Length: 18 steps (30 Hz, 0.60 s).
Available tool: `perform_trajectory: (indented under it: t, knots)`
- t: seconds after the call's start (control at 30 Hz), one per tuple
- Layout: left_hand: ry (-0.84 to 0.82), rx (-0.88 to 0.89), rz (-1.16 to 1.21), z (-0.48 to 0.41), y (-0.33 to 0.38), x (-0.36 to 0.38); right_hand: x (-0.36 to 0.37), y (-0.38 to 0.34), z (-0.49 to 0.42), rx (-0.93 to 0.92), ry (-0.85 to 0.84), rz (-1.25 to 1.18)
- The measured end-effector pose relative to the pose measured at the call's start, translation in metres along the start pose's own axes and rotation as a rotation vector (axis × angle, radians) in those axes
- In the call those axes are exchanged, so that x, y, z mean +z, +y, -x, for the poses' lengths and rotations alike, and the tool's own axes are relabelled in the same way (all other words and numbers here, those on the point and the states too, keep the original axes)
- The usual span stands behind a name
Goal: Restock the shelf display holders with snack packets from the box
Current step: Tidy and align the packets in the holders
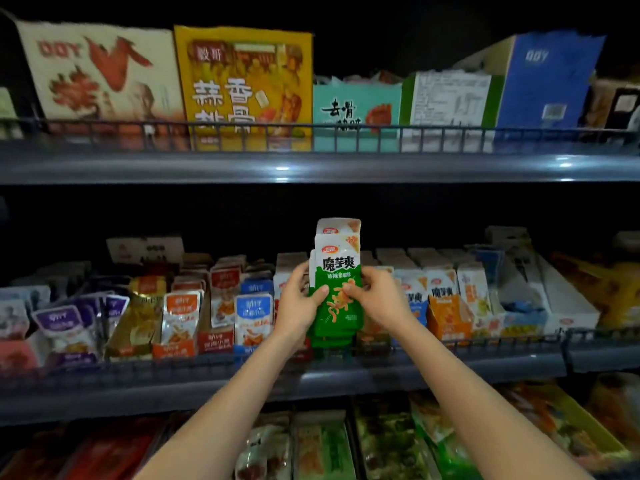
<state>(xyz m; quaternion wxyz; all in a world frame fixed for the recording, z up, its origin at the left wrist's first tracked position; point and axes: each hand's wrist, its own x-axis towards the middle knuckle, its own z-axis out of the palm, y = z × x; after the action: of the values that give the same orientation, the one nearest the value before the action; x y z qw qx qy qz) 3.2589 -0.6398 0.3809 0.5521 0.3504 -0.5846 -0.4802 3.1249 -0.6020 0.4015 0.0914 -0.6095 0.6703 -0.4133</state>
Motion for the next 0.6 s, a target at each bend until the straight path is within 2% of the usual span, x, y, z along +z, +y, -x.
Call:
perform_trajectory:
  t: [0.17, 0.33, 0.6]
  knots:
    - [-0.004, 0.0, 0.076, -0.032, -0.015, 0.006, 0.008, 0.007, -0.029, -0.011, 0.096, 0.15]
    - [-0.031, -0.032, 0.119, -0.041, -0.034, 0.005, 0.015, 0.016, -0.034, -0.027, 0.087, 0.219]
    - [-0.038, 0.065, -0.007, -0.045, -0.046, -0.006, 0.019, 0.017, -0.036, -0.132, 0.079, 0.38]
